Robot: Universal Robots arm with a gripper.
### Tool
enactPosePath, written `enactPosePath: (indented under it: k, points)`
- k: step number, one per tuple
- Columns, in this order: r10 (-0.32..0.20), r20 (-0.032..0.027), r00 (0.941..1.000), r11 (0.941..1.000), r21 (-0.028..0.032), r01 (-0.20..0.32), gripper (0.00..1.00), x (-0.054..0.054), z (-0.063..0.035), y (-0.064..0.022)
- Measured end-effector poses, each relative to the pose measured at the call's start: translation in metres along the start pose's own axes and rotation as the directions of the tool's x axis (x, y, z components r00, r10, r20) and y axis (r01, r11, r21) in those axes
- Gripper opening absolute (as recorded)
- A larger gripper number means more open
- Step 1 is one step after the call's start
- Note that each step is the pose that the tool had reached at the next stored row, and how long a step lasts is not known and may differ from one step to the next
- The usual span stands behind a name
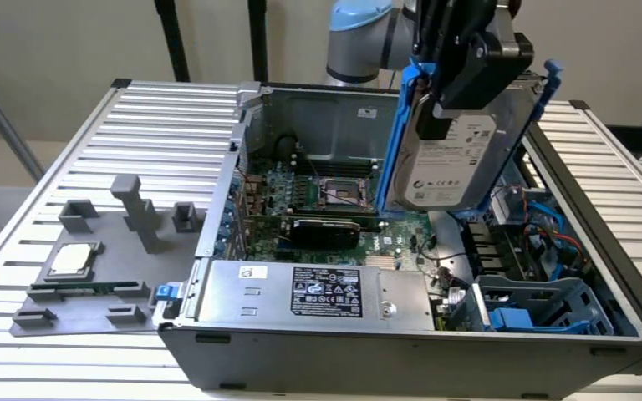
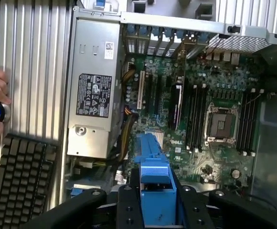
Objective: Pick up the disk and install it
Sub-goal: 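Pick up the disk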
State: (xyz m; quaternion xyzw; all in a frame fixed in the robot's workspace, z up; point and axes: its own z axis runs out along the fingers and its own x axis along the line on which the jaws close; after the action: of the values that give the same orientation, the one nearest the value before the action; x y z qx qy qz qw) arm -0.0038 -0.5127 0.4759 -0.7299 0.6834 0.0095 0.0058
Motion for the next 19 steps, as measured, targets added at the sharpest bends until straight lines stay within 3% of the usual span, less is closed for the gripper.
enactPosePath:
  k: [14, 19]
  points:
    - [0.0, 0.0001, 1.0, 1.0, 0.0, 0.0, 0.0, 0.046, -0.0008, -0.0213]
    - [0.0, -0.0001, 1.0, 1.0, -0.0001, 0.0, 0.0, 0.06, -0.0002, -0.0328]
